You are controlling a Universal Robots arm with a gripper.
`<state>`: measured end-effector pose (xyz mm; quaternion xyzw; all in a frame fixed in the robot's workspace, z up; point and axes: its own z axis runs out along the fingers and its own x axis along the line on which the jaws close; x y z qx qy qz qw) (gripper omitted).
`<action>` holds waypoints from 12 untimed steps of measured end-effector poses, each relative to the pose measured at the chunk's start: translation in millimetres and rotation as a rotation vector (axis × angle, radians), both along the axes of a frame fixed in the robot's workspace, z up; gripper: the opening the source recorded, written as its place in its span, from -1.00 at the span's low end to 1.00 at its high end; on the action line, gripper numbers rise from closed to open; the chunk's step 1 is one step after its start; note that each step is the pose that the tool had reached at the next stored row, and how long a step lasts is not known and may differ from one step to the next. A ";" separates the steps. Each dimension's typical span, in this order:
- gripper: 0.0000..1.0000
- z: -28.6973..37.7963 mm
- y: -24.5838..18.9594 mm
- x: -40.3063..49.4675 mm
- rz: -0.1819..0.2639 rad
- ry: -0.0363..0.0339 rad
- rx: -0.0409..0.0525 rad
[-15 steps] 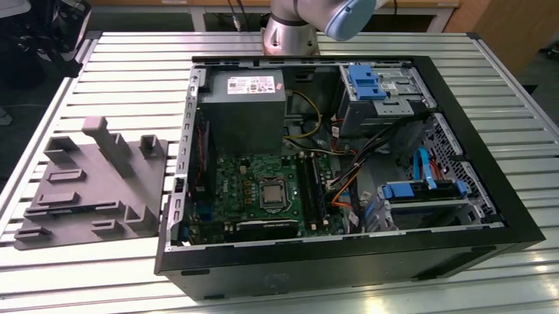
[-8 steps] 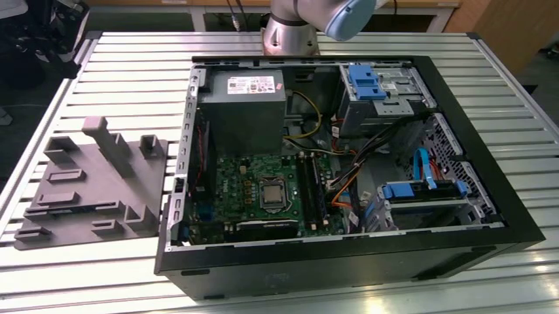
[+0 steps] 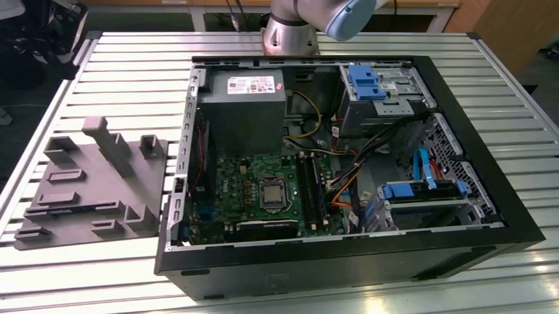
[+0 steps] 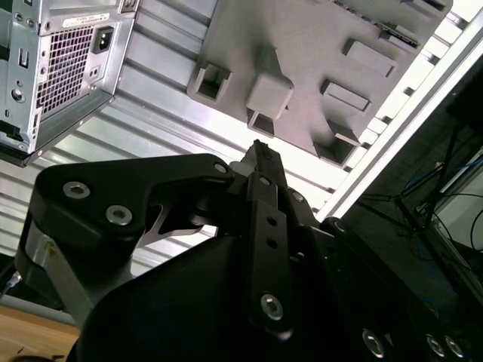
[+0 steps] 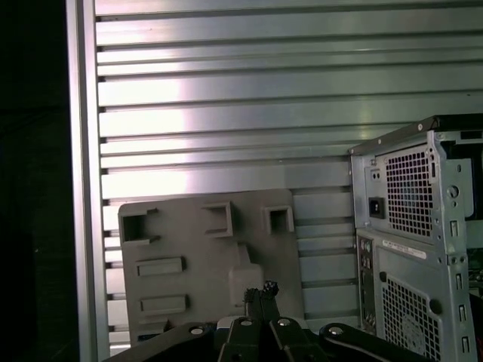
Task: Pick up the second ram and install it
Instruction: 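Reach for the second ram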
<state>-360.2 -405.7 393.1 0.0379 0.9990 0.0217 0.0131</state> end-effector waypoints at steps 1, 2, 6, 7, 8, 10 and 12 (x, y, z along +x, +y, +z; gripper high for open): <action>-0.79 0.0 -0.2 -0.3 0.000 0.0001 -0.0001; -0.79 -0.3 -0.5 -0.6 0.000 0.0000 0.0000; -0.79 -1.0 -1.7 -2.2 0.000 0.0000 0.0000; -0.79 -1.2 -2.1 -2.7 0.000 -0.0001 0.0000; -0.79 -1.3 -2.4 -3.2 0.000 0.0000 0.0000; -0.79 -1.6 -3.0 -4.1 0.000 -0.0001 0.0001; -0.79 -1.8 -3.5 -5.0 0.000 -0.0001 0.0001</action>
